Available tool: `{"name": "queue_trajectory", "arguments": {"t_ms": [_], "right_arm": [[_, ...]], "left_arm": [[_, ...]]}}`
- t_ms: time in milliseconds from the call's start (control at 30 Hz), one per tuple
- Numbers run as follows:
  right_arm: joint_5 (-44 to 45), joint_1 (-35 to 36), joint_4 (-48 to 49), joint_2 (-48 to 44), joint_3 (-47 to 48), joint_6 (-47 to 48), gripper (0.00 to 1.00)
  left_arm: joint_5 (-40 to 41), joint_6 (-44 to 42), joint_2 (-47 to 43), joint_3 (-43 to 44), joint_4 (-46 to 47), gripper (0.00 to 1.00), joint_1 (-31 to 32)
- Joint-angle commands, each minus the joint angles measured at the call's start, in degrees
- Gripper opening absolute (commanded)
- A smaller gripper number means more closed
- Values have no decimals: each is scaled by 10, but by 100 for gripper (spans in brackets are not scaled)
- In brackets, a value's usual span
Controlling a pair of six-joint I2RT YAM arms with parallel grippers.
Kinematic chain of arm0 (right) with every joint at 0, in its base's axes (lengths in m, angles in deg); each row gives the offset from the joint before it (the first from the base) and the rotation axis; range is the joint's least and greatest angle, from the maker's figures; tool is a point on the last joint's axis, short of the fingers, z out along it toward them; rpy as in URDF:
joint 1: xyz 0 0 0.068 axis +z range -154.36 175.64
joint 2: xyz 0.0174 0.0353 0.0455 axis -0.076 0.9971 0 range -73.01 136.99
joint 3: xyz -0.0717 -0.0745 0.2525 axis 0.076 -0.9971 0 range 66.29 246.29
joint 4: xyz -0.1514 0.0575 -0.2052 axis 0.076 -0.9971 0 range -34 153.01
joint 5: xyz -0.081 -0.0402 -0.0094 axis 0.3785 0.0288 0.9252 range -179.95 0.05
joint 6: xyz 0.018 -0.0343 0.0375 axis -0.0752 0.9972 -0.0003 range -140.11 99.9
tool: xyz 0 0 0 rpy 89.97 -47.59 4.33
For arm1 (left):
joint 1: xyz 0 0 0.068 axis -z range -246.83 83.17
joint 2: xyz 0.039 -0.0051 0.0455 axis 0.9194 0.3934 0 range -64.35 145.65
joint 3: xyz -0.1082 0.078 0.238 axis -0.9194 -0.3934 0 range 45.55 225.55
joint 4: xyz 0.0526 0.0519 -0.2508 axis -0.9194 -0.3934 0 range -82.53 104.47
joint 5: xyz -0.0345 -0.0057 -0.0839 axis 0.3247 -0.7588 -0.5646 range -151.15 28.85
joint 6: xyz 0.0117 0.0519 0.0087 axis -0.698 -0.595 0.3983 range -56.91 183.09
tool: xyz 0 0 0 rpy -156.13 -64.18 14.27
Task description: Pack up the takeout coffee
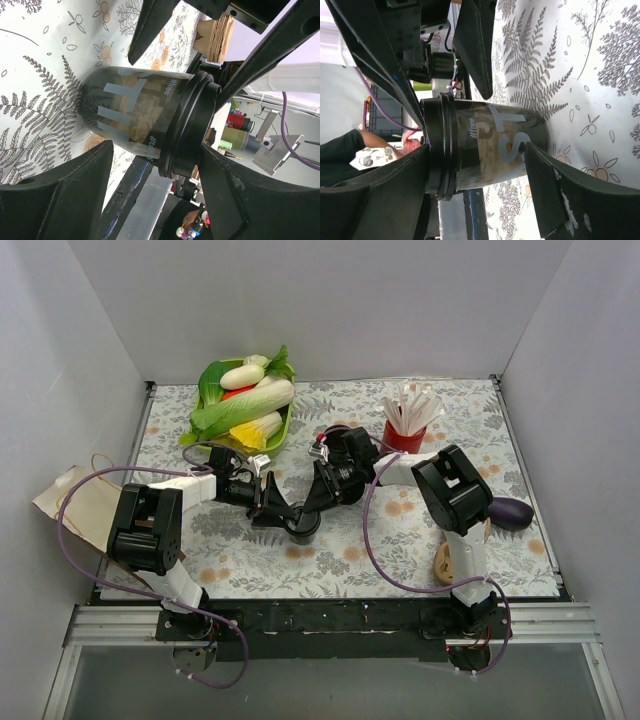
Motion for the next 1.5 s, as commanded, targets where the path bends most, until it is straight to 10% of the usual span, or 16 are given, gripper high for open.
{"name": "queue_trajectory", "arguments": {"t_ms": [0,467,967,1167,1300,1467], "right_arm": [[-44,1,117,2,-29,-67,79],[-85,-6,504,9,-104,-266,76],[-88,-2,595,-27,-96,-240,87],[-75,-3,425,-40,-56,-134,96],[-10,-3,73,-69,56,175,98],[35,-3,-93,-106,87,390,98]], "left_arm": [[-11,10,-8,-8,11,66,0],[25,14,21,-19,32,65,-1],[25,8,14,-22,38,65,0],[23,6,15,-22,37,65,0],[25,-1,13,-18,35,65,0],[32,-7,5,-17,34,65,0]]}}
